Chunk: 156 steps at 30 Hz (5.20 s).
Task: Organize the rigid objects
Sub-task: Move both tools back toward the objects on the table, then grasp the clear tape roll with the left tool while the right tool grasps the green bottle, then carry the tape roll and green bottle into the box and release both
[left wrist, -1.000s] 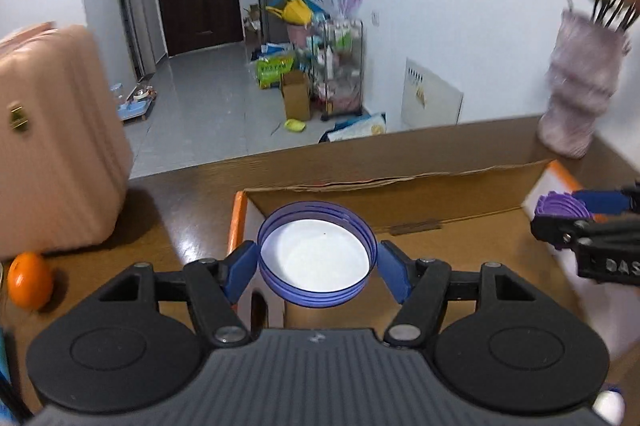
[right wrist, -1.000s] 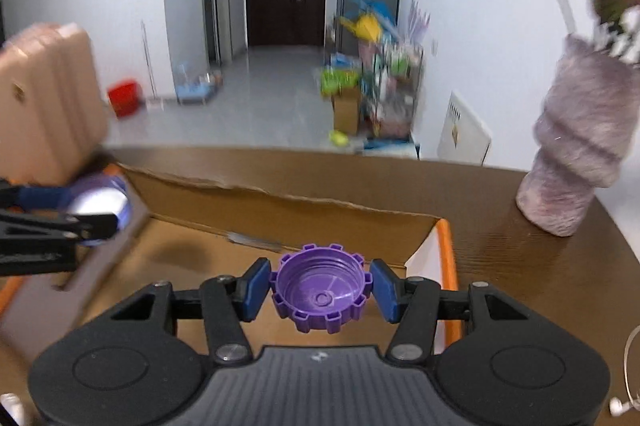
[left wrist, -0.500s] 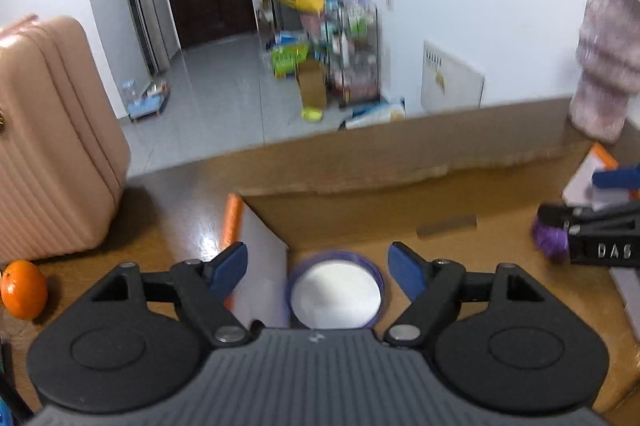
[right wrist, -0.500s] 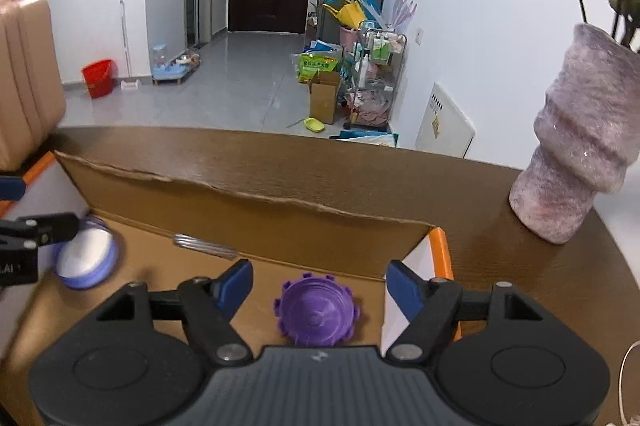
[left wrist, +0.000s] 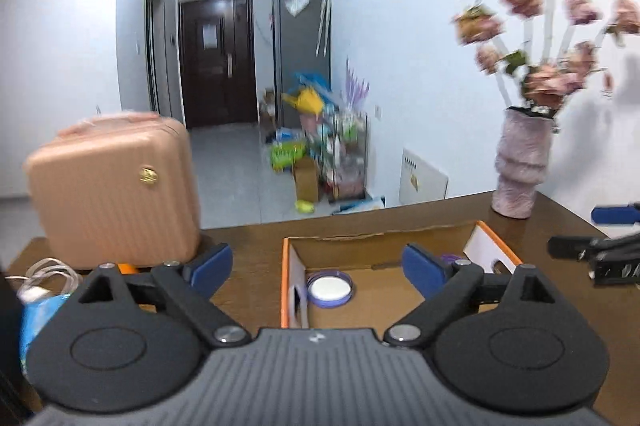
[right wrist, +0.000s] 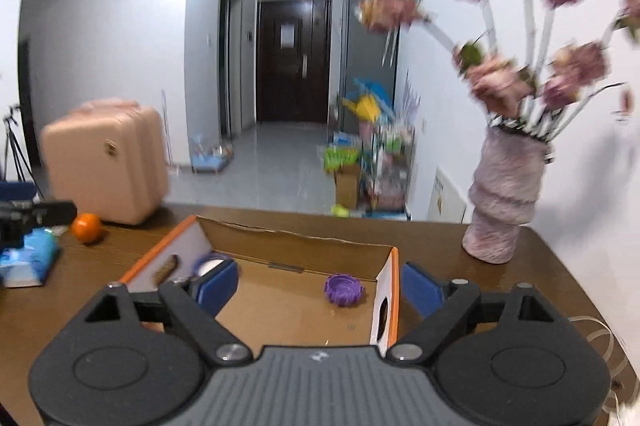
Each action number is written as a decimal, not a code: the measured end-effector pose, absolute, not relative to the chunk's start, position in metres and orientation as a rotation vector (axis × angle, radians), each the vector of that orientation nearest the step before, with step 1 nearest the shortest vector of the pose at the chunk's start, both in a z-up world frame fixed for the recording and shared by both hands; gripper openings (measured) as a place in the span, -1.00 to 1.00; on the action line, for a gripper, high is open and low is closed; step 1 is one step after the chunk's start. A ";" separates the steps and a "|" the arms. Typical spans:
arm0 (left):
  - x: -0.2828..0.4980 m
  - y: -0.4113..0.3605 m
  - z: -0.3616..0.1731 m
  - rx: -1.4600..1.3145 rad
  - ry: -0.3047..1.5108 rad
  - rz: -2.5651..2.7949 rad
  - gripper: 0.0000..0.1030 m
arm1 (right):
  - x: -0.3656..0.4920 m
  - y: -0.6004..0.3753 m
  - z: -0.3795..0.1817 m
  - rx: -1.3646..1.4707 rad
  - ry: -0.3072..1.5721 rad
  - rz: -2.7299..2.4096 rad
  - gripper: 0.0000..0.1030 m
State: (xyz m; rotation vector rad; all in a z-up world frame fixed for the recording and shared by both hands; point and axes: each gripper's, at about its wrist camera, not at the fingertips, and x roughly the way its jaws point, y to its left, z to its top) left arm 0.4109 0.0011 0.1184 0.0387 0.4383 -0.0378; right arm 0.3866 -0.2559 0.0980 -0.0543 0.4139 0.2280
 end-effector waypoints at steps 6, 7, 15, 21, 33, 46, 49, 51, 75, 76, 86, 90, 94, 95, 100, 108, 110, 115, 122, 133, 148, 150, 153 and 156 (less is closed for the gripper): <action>0.277 -0.001 0.108 0.077 0.300 -0.045 0.95 | 0.258 -0.266 0.079 0.033 0.282 0.242 0.92; 0.258 -0.002 0.101 0.079 0.285 -0.047 0.97 | 0.242 -0.265 0.072 0.037 0.268 0.246 0.95; 0.123 -0.013 0.042 0.109 0.204 -0.053 1.00 | 0.128 -0.242 0.007 -0.008 0.239 0.263 0.99; 0.049 0.002 0.012 0.090 0.181 -0.011 1.00 | 0.069 -0.242 -0.033 0.074 0.303 0.275 0.95; 0.050 0.014 -0.023 0.037 0.286 0.016 1.00 | 0.071 -0.240 -0.050 0.088 0.279 0.228 0.96; 0.125 0.022 -0.030 0.001 0.402 -0.011 1.00 | 0.159 -0.225 -0.045 0.113 0.380 0.310 0.50; 0.159 0.024 -0.029 0.016 0.432 -0.024 0.90 | 0.185 -0.219 -0.046 0.092 0.391 0.319 0.45; 0.184 0.028 -0.029 0.012 0.465 -0.051 0.75 | 0.204 -0.218 -0.046 0.064 0.413 0.296 0.43; 0.321 0.023 -0.059 0.056 0.641 -0.131 -0.17 | 0.356 -0.183 -0.055 -0.094 0.601 0.487 -0.28; 0.317 0.024 -0.057 0.054 0.636 -0.133 -0.17 | 0.360 -0.182 -0.054 -0.100 0.609 0.505 -0.28; 0.248 0.024 -0.029 0.001 0.547 -0.128 -0.18 | 0.376 -0.186 -0.063 -0.157 0.732 0.527 -0.42; 0.221 0.026 -0.020 -0.022 0.521 -0.123 -0.18 | 0.345 -0.192 -0.048 -0.127 0.647 0.480 -0.42; 0.195 0.025 -0.010 -0.035 0.491 -0.113 -0.18 | 0.298 -0.212 -0.024 -0.072 0.553 0.443 -0.42; 0.189 0.025 -0.008 -0.038 0.482 -0.113 -0.18 | 0.287 -0.217 -0.018 -0.063 0.533 0.439 -0.42; 0.154 0.025 0.001 -0.055 0.428 -0.109 -0.18 | 0.223 -0.242 0.002 0.018 0.451 0.416 -0.42; 0.141 0.016 0.009 -0.056 0.395 -0.146 -0.18 | 0.204 -0.259 0.021 0.051 0.420 0.413 -0.42; 0.150 0.016 0.014 -0.053 0.387 -0.157 -0.18 | 0.222 -0.262 0.028 0.054 0.427 0.411 -0.42; 0.211 0.025 0.040 -0.056 0.384 -0.170 -0.18 | 0.303 -0.272 0.057 0.096 0.473 0.404 -0.42; 0.368 0.029 0.078 -0.064 0.462 -0.179 -0.18 | 0.456 -0.260 0.067 0.088 0.602 0.295 -0.42; 0.539 -0.010 0.004 0.122 0.735 -0.103 -0.12 | 0.577 -0.204 -0.020 -0.285 0.851 0.041 -0.41; 0.488 0.012 0.051 0.096 0.648 -0.092 0.38 | 0.492 -0.235 0.071 -0.220 0.621 0.087 -0.23; 0.457 0.021 0.067 0.070 0.595 -0.095 0.44 | 0.453 -0.244 0.085 -0.167 0.559 0.125 -0.21; 0.397 0.034 0.083 0.020 0.511 -0.075 0.57 | 0.393 -0.254 0.092 -0.086 0.476 0.190 0.04; 0.337 0.038 0.084 0.017 0.425 -0.050 0.63 | 0.332 -0.263 0.085 0.000 0.406 0.249 0.04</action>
